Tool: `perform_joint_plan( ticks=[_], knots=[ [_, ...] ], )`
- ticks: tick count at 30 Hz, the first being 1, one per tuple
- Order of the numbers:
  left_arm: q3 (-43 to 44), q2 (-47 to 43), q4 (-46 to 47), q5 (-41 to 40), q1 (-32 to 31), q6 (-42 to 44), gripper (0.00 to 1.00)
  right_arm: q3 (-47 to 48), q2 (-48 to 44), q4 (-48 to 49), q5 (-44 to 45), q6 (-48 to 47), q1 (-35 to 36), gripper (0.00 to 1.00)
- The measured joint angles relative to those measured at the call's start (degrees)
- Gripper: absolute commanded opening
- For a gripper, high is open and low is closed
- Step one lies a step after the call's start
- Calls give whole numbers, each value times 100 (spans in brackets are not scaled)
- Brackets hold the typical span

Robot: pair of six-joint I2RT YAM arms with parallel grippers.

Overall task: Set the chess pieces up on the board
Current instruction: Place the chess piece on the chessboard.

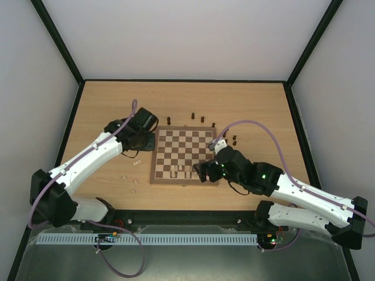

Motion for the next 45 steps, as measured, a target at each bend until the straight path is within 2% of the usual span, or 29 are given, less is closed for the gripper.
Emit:
perform_joint_plan(
  ticks=[4,9,18,22,35,45],
  knots=[
    [673,-35,-369,-103,-608,-66,10,0,0,-13,151,24,0,99],
    [1255,13,-634,-164,-1659,-262,10,68,-7,-146,428,85,0,98],
    [1305,474,-719,-245,-3027,-684,10,164,-404,-481,1023,328,0,99],
    [1123,577,-516,-245,-3388,-833,10,164,-422,-560,1145,389,0,99],
    [293,778,278,-151,-3346,-868,11,164,-387,-599,1246,433,0,98],
    [-105,787,702,116,-2837,-673,11,164,-398,-599,1252,431,0,99]
  ],
)
